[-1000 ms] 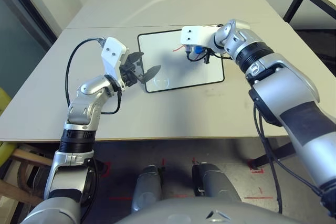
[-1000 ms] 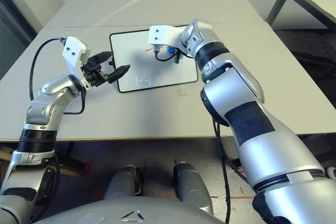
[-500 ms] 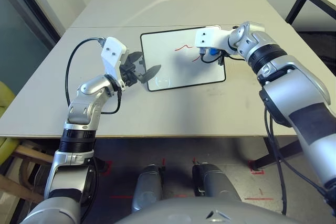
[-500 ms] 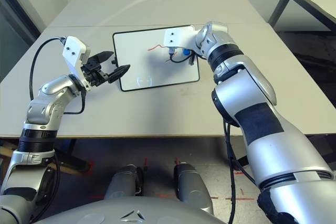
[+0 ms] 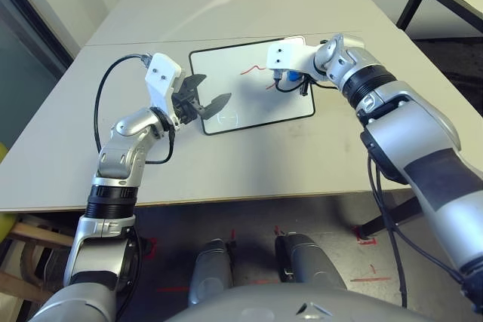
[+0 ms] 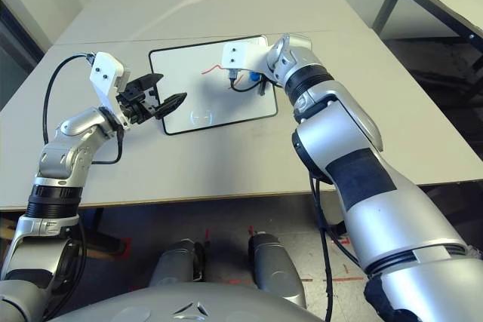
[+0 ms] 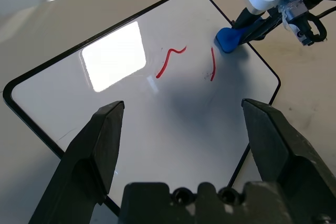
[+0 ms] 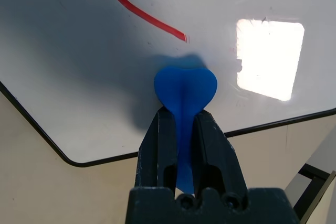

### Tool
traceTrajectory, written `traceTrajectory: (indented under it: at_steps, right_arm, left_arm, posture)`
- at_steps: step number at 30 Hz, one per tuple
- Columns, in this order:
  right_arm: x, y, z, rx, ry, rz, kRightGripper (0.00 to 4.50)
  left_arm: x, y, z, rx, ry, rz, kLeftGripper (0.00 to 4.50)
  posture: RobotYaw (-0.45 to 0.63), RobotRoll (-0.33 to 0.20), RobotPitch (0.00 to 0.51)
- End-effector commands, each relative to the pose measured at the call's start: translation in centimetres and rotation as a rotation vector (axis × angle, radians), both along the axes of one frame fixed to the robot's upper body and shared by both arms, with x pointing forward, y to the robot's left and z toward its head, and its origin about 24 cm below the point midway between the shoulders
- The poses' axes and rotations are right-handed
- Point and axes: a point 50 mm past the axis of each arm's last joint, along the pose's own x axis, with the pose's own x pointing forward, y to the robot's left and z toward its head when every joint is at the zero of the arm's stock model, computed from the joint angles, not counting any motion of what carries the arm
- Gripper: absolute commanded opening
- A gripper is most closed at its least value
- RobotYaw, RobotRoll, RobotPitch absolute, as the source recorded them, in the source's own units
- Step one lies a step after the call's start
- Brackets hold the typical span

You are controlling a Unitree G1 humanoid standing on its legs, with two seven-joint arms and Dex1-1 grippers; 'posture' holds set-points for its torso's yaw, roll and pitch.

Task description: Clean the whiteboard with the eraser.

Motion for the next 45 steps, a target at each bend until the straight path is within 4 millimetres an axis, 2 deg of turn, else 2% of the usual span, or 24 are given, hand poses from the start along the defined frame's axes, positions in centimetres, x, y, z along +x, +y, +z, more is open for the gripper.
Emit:
traceTrajectory:
  at_steps: [1,13,21,32,45]
  right_arm:
    - [-0.4,1.7,-0.6,0.018,0.019,0.044,0.17]
    - [-1.1,4.7,-1.1,0.015,0.032,0.125,0.16]
    - [-1.4,5.4,-1.2,0.014,0.034,0.14,0.16]
    - [-0.4,2.3,-0.3,-0.013,0.001,0.058,0.16]
    - [0.4,-0.4,1.1,-0.017,-0.07,-0.028,0.16]
  left_arm:
    - [-0.1,0.7,-0.3,0.002,0.006,0.034,4.5]
    - [-1.1,2.3,-0.8,0.011,0.022,0.086,4.5]
    - [-1.2,2.5,-0.8,0.012,0.027,0.098,4.5]
    - [-0.8,2.2,-0.8,0.011,0.029,0.084,4.5]
    - [-0.4,1.7,-0.7,0.01,0.026,0.066,4.5]
  posture:
    - [0.01,0.0,0.066]
    - [0.04,0.0,0.073]
    - [0.05,0.0,0.077]
    - [0.02,0.0,0.072]
    - [0.01,0.0,0.071]
